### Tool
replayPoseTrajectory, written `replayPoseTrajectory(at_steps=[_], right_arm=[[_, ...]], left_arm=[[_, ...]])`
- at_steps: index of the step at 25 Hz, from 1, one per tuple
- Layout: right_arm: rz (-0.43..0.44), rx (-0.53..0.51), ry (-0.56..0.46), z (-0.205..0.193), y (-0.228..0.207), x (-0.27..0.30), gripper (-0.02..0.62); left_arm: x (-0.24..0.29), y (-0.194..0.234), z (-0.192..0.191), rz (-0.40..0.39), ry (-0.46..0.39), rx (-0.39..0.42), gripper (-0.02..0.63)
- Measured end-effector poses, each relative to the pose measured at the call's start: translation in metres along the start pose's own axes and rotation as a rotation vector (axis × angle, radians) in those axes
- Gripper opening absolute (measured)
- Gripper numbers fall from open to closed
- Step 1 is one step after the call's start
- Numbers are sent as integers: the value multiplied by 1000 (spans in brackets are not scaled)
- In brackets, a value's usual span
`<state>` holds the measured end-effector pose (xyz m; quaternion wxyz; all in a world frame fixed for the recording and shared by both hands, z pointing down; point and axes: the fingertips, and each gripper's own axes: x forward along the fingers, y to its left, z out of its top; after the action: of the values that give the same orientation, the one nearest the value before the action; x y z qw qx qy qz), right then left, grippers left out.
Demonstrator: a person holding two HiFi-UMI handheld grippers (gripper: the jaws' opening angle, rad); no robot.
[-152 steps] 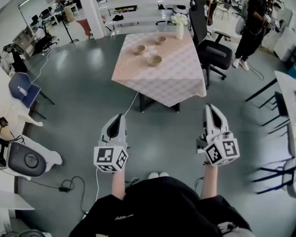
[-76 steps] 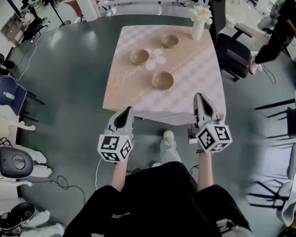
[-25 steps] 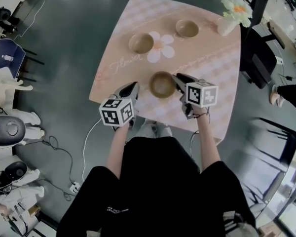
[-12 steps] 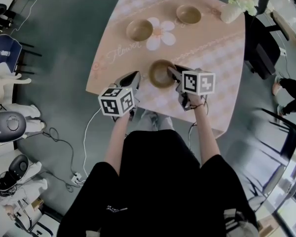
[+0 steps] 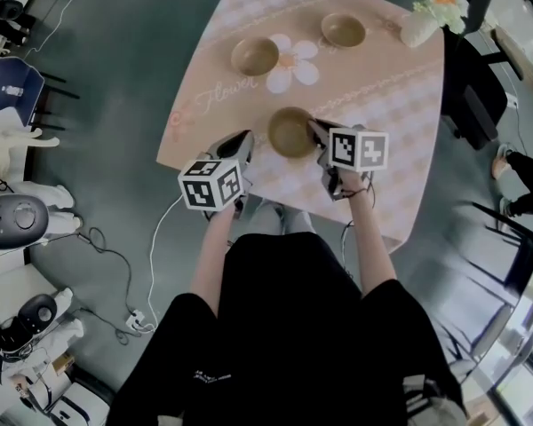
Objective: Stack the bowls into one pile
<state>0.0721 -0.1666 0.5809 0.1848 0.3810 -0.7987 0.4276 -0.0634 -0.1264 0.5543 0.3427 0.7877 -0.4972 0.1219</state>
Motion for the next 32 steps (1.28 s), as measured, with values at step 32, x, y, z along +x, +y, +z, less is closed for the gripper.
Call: replayPoseTrajectory(at_steps=[32], right_arm=[[33, 119, -232, 106, 41, 46, 6]], left_arm=[[24, 55, 74, -33, -28, 31, -3]])
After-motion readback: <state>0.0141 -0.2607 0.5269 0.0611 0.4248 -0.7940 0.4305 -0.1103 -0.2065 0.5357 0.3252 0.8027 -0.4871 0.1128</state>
